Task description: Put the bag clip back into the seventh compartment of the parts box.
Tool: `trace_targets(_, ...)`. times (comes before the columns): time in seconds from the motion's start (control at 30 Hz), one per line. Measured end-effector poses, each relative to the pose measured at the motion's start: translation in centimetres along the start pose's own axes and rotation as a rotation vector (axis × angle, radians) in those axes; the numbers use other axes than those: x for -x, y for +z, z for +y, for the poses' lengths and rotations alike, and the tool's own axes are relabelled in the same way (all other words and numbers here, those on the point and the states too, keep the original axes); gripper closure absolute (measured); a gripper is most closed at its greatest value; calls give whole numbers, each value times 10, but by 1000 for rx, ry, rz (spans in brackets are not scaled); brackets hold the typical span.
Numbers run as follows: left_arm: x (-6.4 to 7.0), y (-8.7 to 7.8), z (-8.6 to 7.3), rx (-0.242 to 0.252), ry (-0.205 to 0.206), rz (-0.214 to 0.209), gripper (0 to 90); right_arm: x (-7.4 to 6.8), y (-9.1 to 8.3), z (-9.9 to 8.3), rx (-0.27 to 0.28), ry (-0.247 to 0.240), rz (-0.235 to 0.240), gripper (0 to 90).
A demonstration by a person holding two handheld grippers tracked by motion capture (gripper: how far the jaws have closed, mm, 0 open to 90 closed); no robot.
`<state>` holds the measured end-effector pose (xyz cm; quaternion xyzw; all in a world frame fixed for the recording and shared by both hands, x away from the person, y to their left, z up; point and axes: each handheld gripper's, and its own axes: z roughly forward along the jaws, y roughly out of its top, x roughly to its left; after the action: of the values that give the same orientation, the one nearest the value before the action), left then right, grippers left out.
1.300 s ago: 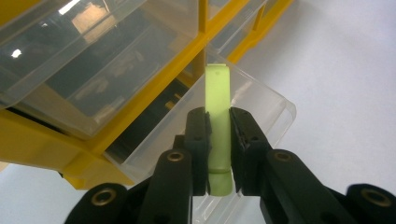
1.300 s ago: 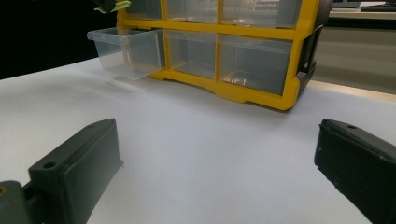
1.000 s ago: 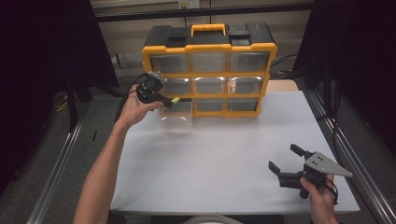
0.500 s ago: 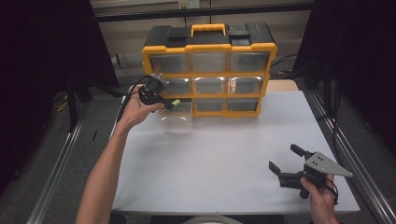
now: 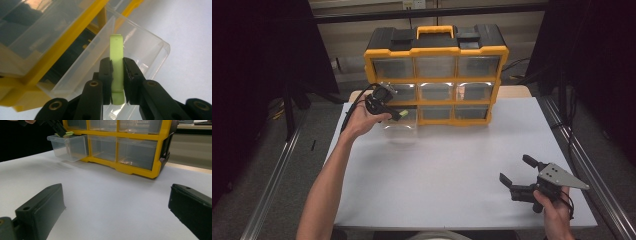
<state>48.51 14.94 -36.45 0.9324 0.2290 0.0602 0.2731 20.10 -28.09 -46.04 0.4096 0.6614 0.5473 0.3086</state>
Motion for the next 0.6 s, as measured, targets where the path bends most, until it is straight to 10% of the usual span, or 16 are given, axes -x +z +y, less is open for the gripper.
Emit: trace_targets(0.6, -5, 13, -3, -23, -15, -19, 780, 0, 0, 0, -2, -4, 3, 0)
